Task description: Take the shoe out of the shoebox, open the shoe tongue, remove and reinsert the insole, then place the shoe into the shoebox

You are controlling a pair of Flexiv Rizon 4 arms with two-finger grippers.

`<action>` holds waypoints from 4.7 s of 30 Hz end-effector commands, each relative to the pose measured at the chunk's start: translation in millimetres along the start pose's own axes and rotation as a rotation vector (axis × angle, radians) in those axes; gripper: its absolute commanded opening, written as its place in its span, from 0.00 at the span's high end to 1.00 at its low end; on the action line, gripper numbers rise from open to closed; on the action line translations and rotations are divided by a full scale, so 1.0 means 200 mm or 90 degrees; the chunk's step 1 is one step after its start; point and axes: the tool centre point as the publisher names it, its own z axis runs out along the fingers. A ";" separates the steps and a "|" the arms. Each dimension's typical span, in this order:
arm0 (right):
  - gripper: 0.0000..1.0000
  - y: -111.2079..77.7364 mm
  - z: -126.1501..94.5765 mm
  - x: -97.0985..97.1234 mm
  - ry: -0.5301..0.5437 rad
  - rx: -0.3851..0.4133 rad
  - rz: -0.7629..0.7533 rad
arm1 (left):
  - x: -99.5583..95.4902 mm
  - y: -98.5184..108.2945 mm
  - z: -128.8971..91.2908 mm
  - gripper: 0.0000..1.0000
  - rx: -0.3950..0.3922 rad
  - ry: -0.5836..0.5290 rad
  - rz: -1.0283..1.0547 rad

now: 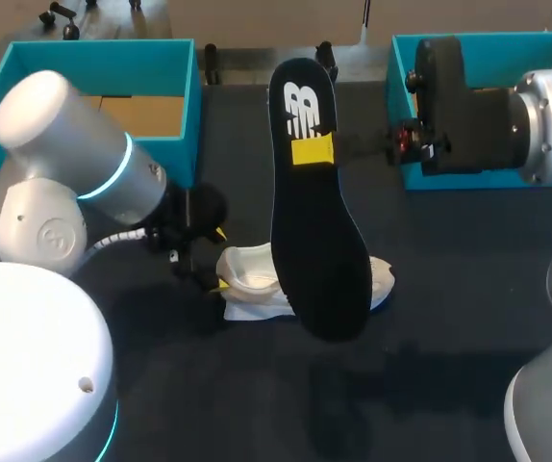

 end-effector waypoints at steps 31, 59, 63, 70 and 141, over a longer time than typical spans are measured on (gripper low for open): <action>1.00 -0.01 0.01 0.00 -0.001 -0.002 0.001 | 0.09 -0.06 -0.07 0.00 -0.166 -0.026 0.055; 1.00 -0.01 0.01 0.00 -0.001 -0.002 0.001 | -0.02 -0.18 -0.14 0.00 -0.191 -0.022 0.034; 1.00 -0.01 0.01 0.00 -0.001 -0.002 0.001 | -0.06 -0.24 -0.17 0.00 -0.172 -0.019 0.024; 1.00 -0.01 0.01 0.00 -0.001 -0.002 0.001 | -0.08 -0.33 -0.12 0.00 -0.157 -0.016 0.021; 1.00 -0.01 0.01 0.00 -0.001 -0.002 0.001 | -0.13 -0.36 0.42 1.00 -0.167 0.198 0.056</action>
